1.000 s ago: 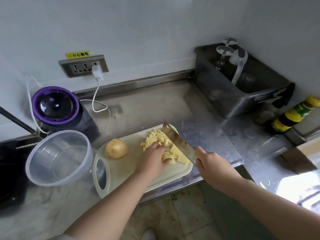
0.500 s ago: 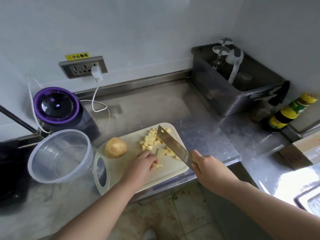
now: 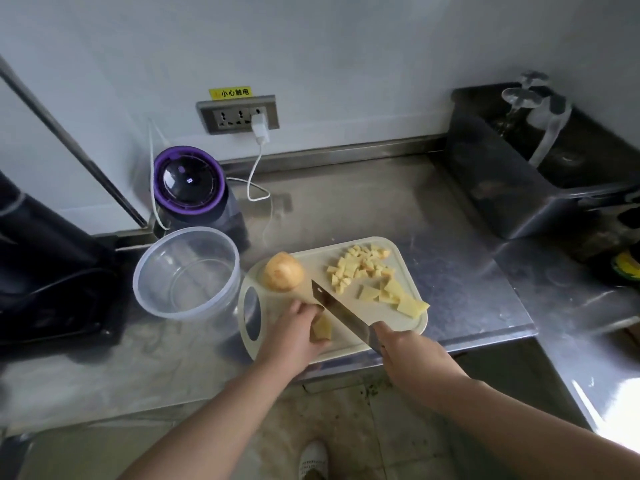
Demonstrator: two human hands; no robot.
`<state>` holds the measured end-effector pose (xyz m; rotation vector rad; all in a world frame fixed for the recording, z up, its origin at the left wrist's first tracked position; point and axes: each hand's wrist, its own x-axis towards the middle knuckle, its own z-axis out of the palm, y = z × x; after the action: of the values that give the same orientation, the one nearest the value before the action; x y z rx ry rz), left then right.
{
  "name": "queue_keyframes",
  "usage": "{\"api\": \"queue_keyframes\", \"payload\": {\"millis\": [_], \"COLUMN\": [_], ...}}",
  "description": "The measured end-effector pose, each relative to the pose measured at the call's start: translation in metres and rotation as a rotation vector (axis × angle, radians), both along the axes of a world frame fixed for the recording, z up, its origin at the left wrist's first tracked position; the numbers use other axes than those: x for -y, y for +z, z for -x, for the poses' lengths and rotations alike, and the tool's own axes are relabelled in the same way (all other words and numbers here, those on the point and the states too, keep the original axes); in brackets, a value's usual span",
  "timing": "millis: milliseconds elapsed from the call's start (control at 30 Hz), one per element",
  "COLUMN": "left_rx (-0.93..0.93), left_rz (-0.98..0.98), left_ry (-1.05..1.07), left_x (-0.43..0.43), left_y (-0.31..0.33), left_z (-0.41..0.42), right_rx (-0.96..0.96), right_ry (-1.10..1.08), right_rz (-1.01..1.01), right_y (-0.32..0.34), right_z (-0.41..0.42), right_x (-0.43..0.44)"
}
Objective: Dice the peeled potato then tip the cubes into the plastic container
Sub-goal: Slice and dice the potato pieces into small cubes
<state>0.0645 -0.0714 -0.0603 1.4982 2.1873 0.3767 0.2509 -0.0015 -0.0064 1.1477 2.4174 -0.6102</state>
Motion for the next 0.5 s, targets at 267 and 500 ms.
{"api": "queue_keyframes", "payload": {"millis": [267,500], "left_rx": [-0.14,-0.094], "left_rz": [0.033,0.032], "left_ry": [0.167,0.02], "left_x": [-0.0044,-0.0035], "left_y": [-0.0053,-0.0063], "left_z": [-0.0114,-0.0071], "right_rx": [0.003,0.011], "right_ry": [0.019,0.026], "right_rz": [-0.004,-0.011], "right_y": [-0.0048,-0.0053], "right_z": [0.0009,-0.0049], "right_x": [0.0001,-0.0022]}}
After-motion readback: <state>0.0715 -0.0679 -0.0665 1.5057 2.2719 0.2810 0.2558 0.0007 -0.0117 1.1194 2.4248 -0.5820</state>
